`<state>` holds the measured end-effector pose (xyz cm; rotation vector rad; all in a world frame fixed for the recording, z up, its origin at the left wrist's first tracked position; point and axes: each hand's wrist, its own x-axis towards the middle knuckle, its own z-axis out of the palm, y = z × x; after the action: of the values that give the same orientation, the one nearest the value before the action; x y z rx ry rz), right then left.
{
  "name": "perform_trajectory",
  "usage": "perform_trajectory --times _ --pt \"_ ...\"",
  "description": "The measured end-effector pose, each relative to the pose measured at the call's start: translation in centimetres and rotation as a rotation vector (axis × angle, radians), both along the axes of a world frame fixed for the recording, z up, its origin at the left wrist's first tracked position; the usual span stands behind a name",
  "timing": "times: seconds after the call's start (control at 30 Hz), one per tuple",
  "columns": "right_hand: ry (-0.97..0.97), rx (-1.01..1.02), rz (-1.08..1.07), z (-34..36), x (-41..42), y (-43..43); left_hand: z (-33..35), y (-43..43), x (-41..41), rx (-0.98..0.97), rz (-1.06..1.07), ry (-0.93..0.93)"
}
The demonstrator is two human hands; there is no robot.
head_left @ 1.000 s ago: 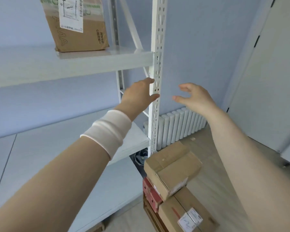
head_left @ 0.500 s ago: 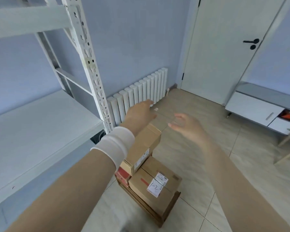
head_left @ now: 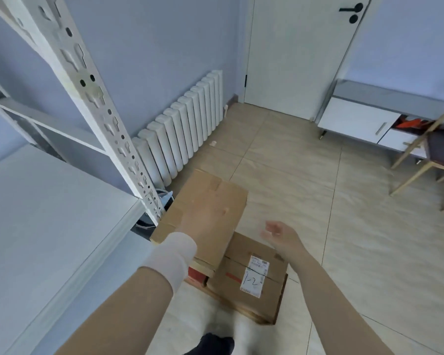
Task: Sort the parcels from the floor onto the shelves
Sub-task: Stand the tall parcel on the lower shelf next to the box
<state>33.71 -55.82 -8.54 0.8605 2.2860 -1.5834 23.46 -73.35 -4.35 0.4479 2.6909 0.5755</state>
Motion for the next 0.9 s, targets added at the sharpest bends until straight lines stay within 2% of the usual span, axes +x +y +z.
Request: perform_trajectory --times 0.17,0.3,0.5,0.7,0.9 --pt "-0.121 -0.159 -0.215 -4.3 0.0 -3.2 -5.8 -4.0 -2.8 0.109 0.174 -0.203" --pt "-0.228 -0.303 -0.319 -7.6 -0.1 -5.1 -9.4 -5.8 -3.5 0.080 0.278 -0.108" --pt "-0.334 -0.416 -0.374 -11.9 -1.7 -7.9 -14.1 -7.9 -3.9 0.056 0.453 -0.103" --pt "-0.341 -0.506 -0.399 -15.8 -3.8 -9.0 -16.9 -10.0 -4.0 0.047 0.528 -0.058" --pt "-0.312 -0.694 -0.450 -17.9 -4.6 -9.6 -18.2 -11.1 -3.6 0.140 0.574 -0.086"
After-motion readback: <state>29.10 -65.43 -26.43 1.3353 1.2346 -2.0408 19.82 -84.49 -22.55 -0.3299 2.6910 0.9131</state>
